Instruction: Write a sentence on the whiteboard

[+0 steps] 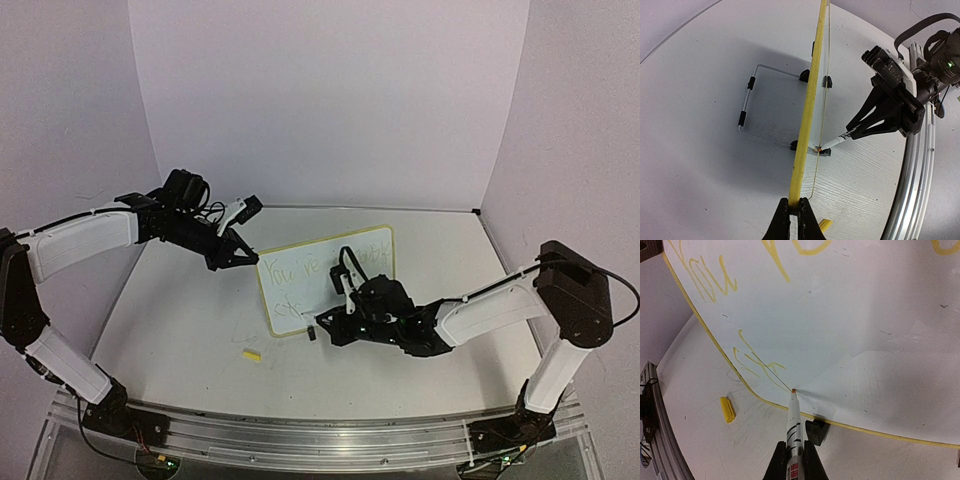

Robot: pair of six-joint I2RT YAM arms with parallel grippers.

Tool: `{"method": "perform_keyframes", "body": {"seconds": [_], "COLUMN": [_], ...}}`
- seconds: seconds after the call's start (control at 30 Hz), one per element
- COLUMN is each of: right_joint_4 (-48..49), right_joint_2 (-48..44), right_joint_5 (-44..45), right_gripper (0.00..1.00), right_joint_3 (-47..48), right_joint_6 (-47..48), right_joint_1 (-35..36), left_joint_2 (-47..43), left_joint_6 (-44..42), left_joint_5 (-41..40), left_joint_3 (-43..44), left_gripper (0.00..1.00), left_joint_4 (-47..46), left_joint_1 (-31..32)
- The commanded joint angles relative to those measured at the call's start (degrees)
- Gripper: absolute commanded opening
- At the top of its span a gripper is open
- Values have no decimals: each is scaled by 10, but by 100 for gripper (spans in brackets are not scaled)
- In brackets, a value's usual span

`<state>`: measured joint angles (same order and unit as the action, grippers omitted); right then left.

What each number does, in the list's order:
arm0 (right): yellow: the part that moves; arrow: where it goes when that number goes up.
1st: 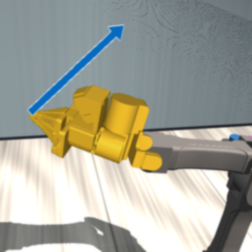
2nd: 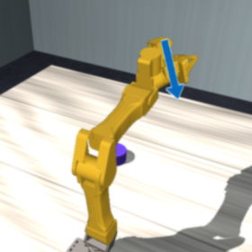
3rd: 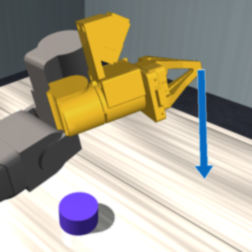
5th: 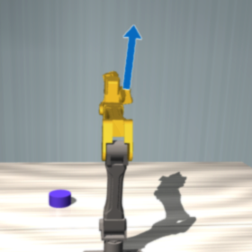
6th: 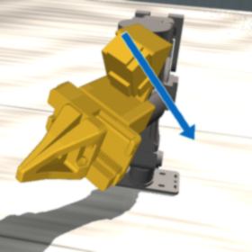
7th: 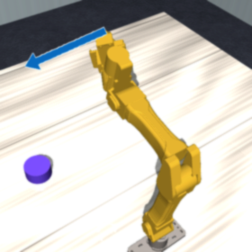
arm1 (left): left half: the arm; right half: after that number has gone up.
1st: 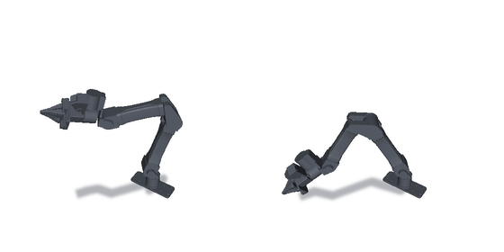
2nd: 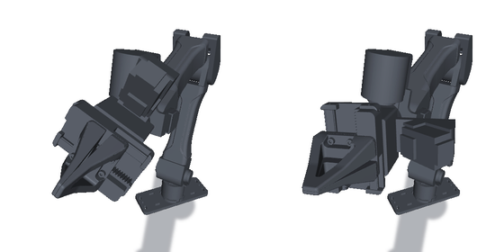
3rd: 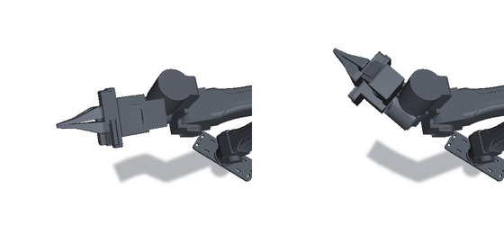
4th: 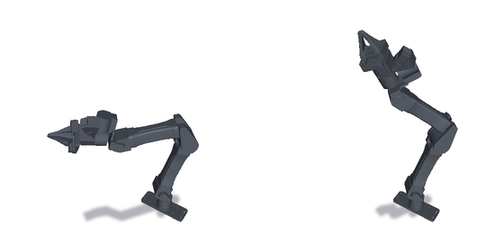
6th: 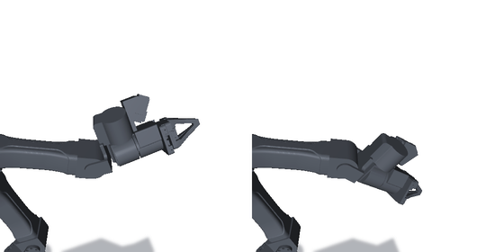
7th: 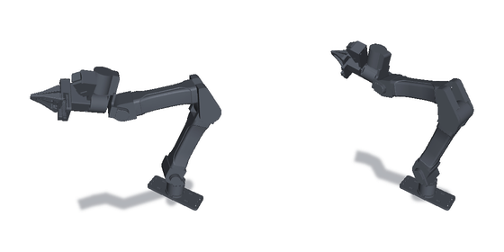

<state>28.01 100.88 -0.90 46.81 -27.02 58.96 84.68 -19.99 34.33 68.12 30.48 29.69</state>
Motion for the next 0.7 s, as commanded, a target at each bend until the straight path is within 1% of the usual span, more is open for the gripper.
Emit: {"method": "perform_keyframes", "body": {"seconds": [0.0, 0.67], "right_joint_4": [-2, -2], "right_joint_2": [-24, -38], "right_joint_5": [30, 20], "right_gripper": [0, 0], "right_joint_3": [10, 31], "right_joint_6": [12, 30], "right_joint_1": [-2, -2], "left_joint_2": [0, -4], "left_joint_6": [-23, -22], "left_joint_5": [-13, -14], "left_joint_3": [2, 1], "left_gripper": [0, 0], "left_joint_4": [14, 14], "left_joint_1": [6, 7]}}
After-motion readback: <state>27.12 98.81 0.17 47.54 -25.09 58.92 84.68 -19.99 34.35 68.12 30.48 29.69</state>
